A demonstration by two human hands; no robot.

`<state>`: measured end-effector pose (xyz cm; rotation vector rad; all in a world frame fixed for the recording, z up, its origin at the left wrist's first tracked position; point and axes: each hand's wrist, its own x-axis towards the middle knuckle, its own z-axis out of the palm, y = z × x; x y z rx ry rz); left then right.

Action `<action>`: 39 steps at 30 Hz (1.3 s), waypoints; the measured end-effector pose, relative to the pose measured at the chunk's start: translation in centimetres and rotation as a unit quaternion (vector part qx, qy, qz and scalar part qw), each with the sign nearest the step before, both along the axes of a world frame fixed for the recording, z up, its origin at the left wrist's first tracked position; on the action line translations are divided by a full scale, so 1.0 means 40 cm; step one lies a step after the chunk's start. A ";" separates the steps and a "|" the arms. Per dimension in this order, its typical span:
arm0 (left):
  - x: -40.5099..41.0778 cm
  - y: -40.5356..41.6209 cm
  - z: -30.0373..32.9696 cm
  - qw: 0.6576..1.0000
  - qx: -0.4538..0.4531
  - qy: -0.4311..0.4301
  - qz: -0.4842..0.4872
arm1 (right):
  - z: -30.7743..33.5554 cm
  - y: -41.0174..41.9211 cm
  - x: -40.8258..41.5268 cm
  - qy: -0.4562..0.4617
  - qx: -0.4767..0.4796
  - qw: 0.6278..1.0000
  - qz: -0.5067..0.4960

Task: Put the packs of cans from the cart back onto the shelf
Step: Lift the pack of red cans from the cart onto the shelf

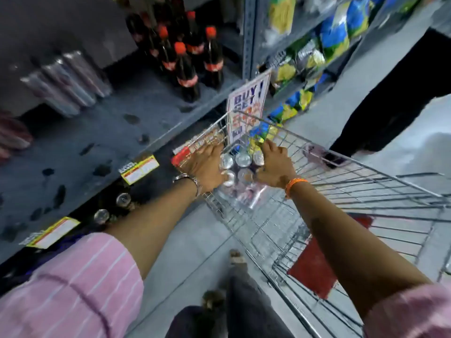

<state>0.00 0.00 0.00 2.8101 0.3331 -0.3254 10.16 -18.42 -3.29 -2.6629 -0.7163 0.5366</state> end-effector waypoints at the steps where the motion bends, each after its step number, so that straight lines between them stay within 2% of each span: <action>1: 0.014 -0.006 -0.019 1.000 0.000 0.018 -0.005 | -0.018 0.003 0.008 0.027 -0.035 0.999 0.024; 4: 0.048 -0.026 -0.087 0.999 0.006 0.047 0.004 | -0.095 0.001 0.032 0.066 -0.138 0.982 0.107; 6: 0.063 -0.035 -0.139 0.998 0.014 0.059 -0.007 | -0.143 -0.001 0.035 0.053 -0.161 0.975 0.142; 11: 0.089 -0.023 -0.235 0.997 0.057 0.053 -0.012 | -0.196 0.001 0.043 -0.003 -0.081 0.990 0.113; 18: 0.109 -0.025 -0.272 0.999 0.029 0.010 0.023 | -0.199 0.036 0.081 -0.027 -0.030 0.993 0.112; 26: 0.120 -0.008 -0.112 0.996 -0.047 0.050 0.065 | -0.047 0.067 0.095 0.012 -0.062 0.991 0.117; 32: 0.050 0.048 0.094 0.995 -0.072 -0.005 0.072 | 0.174 0.126 0.062 0.000 -0.078 0.986 0.149; 39: -0.102 0.171 0.300 0.984 -0.068 -0.073 0.147 | 0.401 0.284 -0.009 -0.063 -0.086 0.957 0.269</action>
